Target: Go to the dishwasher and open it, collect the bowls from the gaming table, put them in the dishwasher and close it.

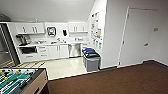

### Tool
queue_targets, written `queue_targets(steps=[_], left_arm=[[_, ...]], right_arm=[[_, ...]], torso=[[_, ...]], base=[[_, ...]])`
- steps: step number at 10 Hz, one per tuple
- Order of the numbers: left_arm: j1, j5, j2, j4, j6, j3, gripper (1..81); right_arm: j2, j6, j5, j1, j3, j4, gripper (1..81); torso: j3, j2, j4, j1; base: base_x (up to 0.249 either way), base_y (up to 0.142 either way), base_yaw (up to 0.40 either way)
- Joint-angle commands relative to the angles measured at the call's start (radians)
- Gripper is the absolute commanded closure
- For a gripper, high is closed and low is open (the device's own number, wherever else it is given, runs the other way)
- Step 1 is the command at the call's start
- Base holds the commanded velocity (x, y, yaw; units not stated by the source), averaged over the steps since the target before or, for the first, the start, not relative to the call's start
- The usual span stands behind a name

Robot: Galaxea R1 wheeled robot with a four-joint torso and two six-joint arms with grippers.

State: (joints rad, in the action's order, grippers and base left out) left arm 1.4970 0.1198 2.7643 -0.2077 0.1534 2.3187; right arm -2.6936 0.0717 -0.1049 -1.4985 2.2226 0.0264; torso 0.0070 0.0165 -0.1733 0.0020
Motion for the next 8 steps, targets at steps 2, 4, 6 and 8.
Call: queue_targets(steps=[2,4,6,8], left_arm=[[-0.053,-0.051,-0.015,0.010,0.002,-0.009,1.0],[-0.053,-0.049,-0.015,0.010,0.002,-0.007,1.0],[-0.051,-0.048,-0.014,0.010,0.002,-0.007,1.0],[-0.053,-0.048,-0.015,0.007,-0.002,-0.010,1.0]], right_arm=[[0.016,-0.004,-0.059,0.054,-0.023,0.010,1.0],[0.015,-0.004,-0.059,0.053,-0.025,0.010,1.0],[0.015,-0.006,-0.058,0.054,-0.025,0.012,1.0],[0.021,-0.003,-0.061,0.060,-0.020,0.003,1.0]], torso=[[0.000,0.000,0.000,0.000],[0.000,0.000,0.000,-0.002],[0.000,0.000,0.000,-0.001],[0.000,0.001,0.000,-0.002]], base=[[0.000,0.000,0.000],[0.085,0.000,0.000],[0.123,0.000,0.000],[0.184,0.000,0.000]])
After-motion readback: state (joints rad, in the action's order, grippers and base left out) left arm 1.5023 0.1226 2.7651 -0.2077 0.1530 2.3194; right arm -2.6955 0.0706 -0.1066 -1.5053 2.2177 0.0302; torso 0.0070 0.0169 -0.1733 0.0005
